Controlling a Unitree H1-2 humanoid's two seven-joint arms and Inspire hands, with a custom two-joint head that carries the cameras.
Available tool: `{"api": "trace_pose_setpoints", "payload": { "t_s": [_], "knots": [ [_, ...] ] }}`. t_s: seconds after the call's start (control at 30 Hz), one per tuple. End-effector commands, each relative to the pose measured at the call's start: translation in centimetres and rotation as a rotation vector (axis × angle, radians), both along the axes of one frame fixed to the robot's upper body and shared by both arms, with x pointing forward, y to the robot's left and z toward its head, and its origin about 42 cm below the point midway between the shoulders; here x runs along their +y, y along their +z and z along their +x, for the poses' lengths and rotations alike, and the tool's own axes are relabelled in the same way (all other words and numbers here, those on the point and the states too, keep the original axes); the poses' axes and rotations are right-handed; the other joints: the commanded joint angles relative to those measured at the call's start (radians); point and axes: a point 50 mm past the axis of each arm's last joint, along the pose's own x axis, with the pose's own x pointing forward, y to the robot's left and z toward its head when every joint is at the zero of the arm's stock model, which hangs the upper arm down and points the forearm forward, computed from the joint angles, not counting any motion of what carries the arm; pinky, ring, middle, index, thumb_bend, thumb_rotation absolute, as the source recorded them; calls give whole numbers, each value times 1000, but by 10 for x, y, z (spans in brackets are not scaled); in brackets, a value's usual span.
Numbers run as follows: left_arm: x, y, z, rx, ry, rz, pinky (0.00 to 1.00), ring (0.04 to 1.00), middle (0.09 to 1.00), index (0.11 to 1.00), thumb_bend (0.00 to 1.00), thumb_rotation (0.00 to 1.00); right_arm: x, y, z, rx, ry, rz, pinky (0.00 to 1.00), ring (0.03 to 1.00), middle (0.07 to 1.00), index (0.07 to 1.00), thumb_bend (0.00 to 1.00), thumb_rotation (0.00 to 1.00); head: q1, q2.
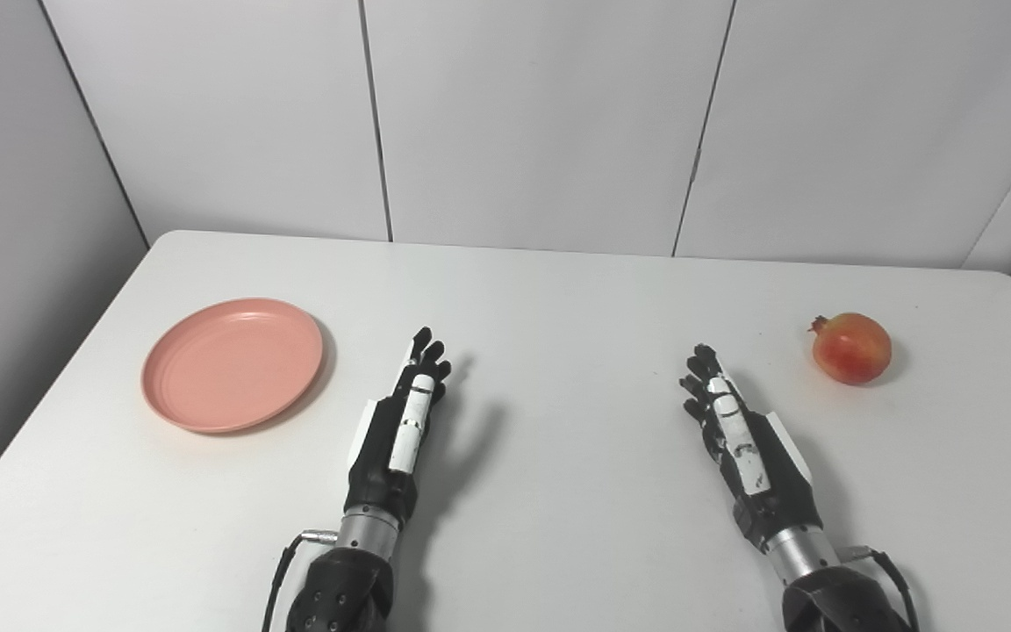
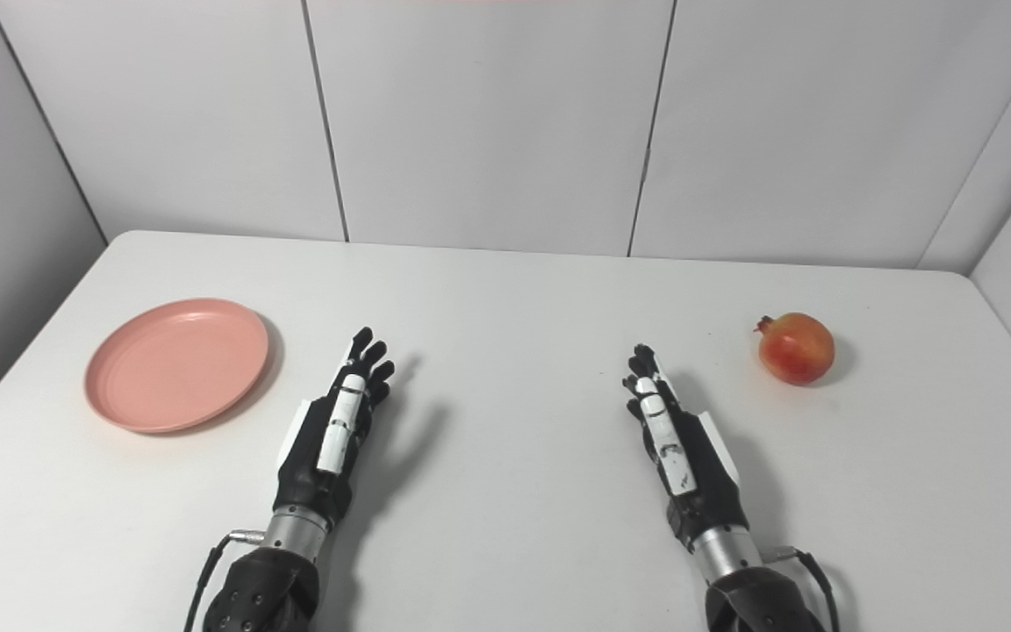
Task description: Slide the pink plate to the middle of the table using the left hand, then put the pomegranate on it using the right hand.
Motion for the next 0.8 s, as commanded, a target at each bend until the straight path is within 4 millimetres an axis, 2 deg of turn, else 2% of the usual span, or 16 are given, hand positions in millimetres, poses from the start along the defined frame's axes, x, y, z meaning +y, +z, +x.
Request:
{"api": "trace_pose_setpoints", "payload": {
  "t_s": [0.0, 0.03, 0.17, 0.37, 0.57, 0.77],
  "knots": [
    [-13, 15, 8, -69, -8, -3, 966, 956, 976, 972, 407, 1000, -6, 20, 5, -104, 6, 15, 1000, 992, 1000, 1000, 266, 1000, 40, -7],
    [-15, 14, 8, -67, -7, -3, 964, 955, 975, 971, 407, 1000, -8, 20, 5, -103, 5, 18, 1000, 989, 1000, 1000, 260, 1000, 40, -7],
    [-26, 11, 11, -63, -14, -11, 961, 957, 975, 975, 396, 1000, -15, 20, 7, -116, 21, 23, 1000, 993, 1000, 1000, 226, 1000, 131, -39],
    [-39, 8, 13, -46, -3, -12, 942, 944, 962, 958, 373, 1000, -22, 19, 8, -131, 27, 40, 1000, 1000, 1000, 1000, 180, 1000, 196, -71],
    [-43, 5, 14, -44, 2, 3, 936, 941, 957, 955, 365, 1000, -23, 20, 7, -136, 28, 36, 1000, 1000, 1000, 1000, 158, 1000, 217, -88],
    [-42, 5, 12, -42, 7, 8, 942, 940, 955, 953, 364, 1000, -19, 22, 5, -131, 29, 43, 1000, 1000, 1000, 1000, 136, 1000, 208, -84]
  ]
}}
